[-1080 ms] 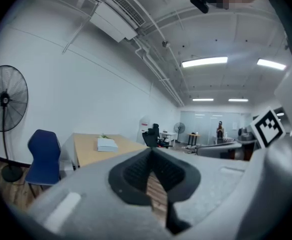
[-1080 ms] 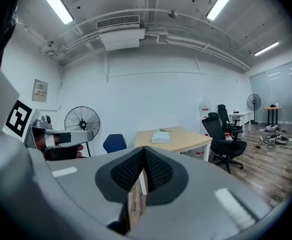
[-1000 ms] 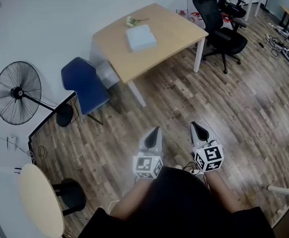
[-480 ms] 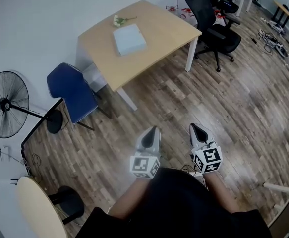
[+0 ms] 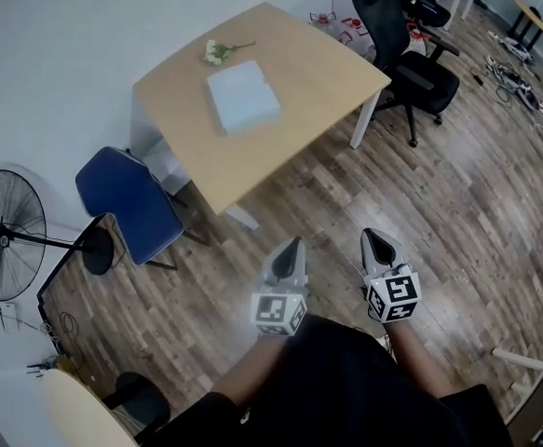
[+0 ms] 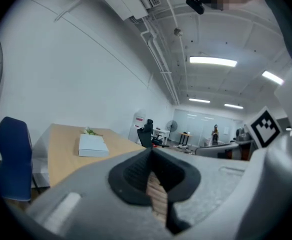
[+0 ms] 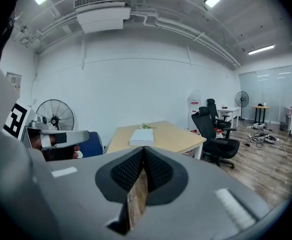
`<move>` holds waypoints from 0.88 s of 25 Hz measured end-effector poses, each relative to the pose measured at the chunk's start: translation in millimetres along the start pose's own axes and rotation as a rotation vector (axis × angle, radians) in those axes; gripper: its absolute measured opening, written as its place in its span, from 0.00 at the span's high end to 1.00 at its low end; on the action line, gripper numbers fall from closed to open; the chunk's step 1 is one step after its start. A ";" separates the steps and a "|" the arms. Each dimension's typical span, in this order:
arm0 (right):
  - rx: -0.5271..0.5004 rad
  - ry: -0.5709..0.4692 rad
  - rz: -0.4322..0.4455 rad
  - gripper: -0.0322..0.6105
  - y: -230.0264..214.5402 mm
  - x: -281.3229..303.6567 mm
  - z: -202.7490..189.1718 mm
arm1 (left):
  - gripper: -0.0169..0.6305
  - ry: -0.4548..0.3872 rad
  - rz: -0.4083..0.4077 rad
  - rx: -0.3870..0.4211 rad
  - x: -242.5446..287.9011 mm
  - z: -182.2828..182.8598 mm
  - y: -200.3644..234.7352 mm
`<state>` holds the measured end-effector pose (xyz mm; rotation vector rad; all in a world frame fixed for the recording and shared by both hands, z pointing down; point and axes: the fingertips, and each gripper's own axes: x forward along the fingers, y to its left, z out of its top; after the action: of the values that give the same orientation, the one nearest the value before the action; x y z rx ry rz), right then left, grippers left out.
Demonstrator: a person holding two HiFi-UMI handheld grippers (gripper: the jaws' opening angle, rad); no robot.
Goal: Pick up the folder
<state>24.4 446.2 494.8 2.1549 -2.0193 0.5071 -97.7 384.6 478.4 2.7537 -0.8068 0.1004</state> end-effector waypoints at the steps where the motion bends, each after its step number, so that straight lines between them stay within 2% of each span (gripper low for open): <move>1: 0.004 0.002 -0.005 0.95 -0.3 19.0 7.5 | 0.97 0.001 0.004 -0.012 11.4 5.9 17.2; 7: -0.018 0.006 0.038 0.95 6.0 117.5 44.6 | 0.97 -0.013 0.029 -0.035 68.0 32.5 110.3; 11: -0.038 -0.009 0.016 0.95 8.1 165.0 69.4 | 0.97 -0.006 0.020 -0.030 95.6 40.9 161.2; 17: -0.073 0.056 -0.089 0.95 -1.2 196.2 63.3 | 0.97 -0.016 0.043 -0.071 115.3 43.6 205.2; 19: -0.076 0.065 -0.092 0.95 -1.4 202.5 58.7 | 0.97 -0.019 0.053 -0.088 114.9 41.0 212.1; 22: -0.068 0.063 -0.051 0.95 2.0 217.0 59.1 | 0.97 -0.033 0.085 -0.110 114.6 41.4 223.1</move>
<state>39.5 222.6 513.2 2.1175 -1.9154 0.4855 -121.7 133.2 507.6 2.6249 -0.9097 0.0260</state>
